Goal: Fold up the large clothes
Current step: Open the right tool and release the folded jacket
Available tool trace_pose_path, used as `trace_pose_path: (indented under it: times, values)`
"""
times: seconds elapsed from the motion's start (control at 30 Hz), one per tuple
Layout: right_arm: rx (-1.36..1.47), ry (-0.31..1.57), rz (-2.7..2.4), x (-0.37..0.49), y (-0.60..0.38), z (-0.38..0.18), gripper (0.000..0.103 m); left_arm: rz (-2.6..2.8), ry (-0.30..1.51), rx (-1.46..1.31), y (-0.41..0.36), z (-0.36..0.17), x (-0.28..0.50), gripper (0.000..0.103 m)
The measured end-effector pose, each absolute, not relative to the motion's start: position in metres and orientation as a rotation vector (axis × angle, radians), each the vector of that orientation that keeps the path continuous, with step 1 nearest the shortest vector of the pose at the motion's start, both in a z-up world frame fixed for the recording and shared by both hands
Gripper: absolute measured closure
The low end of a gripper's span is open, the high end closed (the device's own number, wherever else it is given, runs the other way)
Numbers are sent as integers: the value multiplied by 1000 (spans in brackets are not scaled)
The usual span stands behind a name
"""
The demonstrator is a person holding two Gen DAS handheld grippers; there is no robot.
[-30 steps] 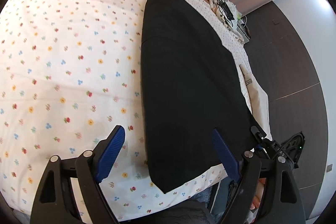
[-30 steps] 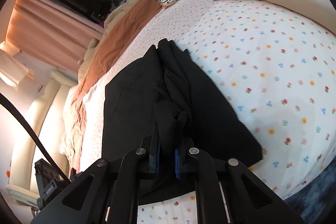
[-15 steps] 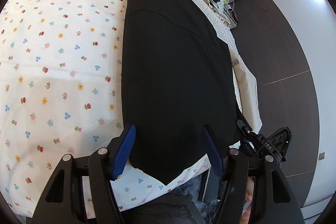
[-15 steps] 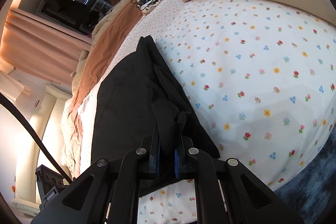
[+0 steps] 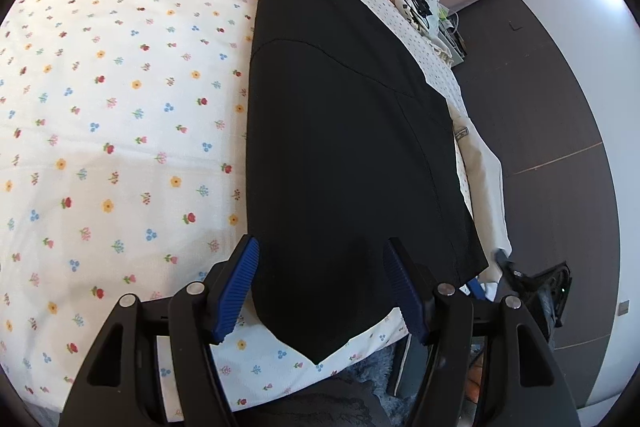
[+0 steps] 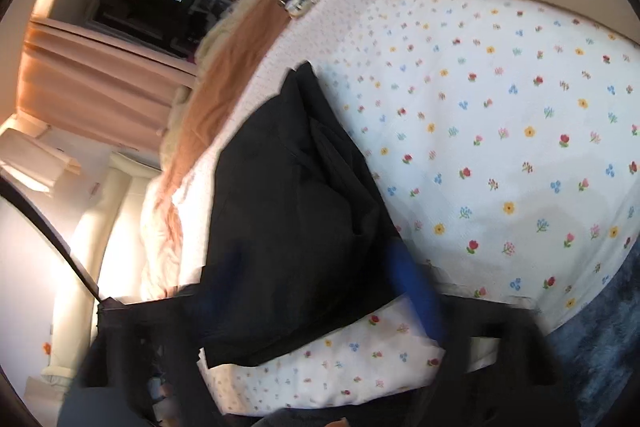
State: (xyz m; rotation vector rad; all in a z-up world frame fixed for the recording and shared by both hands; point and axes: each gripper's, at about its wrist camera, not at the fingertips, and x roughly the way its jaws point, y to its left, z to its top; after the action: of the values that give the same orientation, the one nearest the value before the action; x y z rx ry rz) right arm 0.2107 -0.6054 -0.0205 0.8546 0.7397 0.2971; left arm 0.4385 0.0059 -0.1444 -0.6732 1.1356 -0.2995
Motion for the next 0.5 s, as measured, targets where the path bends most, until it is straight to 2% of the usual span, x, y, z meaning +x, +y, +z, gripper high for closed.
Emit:
trace_pose_path:
  times: [0.27,0.5]
  values:
    - [801,734,358,204,-619,1,19,-232,1082,-636,16,-112,424,38]
    - [668,759,394,233,-613,33,19,-199,1044,-643,28,-93,435,38]
